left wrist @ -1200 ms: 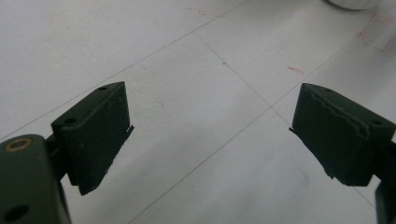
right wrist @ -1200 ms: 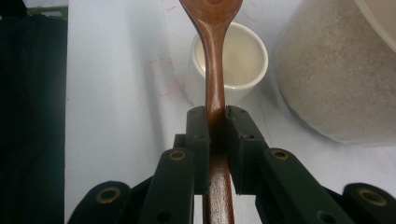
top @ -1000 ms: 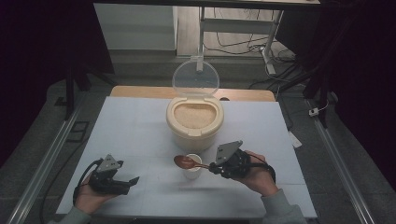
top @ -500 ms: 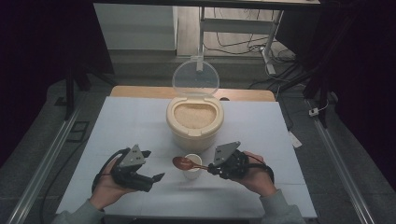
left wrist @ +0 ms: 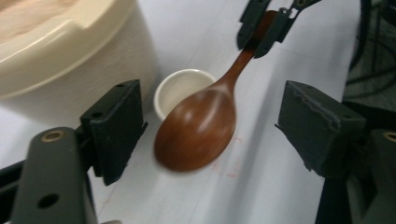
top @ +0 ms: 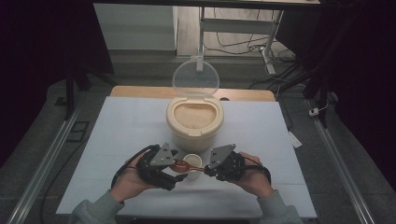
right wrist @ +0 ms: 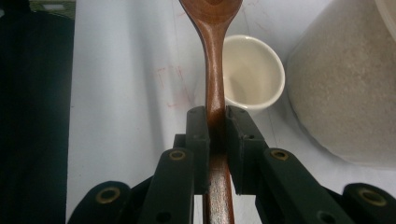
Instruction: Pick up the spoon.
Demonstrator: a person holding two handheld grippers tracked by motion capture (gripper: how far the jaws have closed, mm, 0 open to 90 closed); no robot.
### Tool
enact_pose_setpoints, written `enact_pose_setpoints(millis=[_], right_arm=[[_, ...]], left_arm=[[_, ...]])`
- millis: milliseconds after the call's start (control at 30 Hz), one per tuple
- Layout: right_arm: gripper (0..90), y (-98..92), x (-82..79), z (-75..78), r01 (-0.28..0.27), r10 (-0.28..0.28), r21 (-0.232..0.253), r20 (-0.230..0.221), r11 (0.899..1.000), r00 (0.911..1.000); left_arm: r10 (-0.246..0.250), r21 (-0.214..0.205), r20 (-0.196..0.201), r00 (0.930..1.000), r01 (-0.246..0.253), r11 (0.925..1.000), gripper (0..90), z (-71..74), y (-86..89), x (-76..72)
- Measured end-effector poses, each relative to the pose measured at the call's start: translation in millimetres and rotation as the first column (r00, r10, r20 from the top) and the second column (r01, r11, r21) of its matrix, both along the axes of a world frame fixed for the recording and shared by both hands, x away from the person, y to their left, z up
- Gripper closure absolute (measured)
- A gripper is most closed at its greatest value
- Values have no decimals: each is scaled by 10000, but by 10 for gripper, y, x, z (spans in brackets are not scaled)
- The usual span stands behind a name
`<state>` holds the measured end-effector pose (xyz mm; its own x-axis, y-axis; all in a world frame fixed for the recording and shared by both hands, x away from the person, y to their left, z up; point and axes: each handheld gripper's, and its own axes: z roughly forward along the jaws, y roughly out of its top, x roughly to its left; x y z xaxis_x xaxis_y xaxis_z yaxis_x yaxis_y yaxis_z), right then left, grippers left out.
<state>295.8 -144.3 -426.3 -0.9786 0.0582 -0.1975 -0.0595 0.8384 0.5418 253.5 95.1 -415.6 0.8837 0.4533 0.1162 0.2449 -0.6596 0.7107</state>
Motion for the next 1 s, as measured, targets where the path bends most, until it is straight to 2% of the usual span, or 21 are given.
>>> enact_pose_setpoints(millis=[167,233,367,600,733,800,833,1000], right_arm=[[800,60,-37,-4,-171,171,37,86,9998,9998],[800,84,-51,-10,-244,244,-49,123,9997,9996],[800,113,-71,-13,-385,389,-168,224,9991,9990],[800,159,-112,-25,-534,551,-380,454,9978,9974],[800,170,-134,-27,-713,733,-346,622,9969,9954],[800,168,-140,-25,-821,841,-306,732,9962,9938],[800,168,-144,-22,-852,875,-332,762,9958,9932],[800,179,-176,-14,-1131,1200,-669,1098,9913,9867]], left_arm=[[-371,668,-167,9992,381,9970,295,-30,-170,59],[-616,1029,-357,9975,650,9926,320,-78,-241,93],[-725,1295,-506,9961,786,9885,380,-117,-280,118],[-1202,1526,-896,9887,1329,9793,492,-172,-333,154],[-1268,1509,-1003,9868,1411,9784,543,-193,-346,167],[-1330,1601,-1093,9851,1495,9757,565,-203,-350,177],[-1415,1618,-1174,9830,1595,9738,582,-215,-356,183],[-1484,1744,-1215,9814,1683,9702,687,-239,-366,194]])
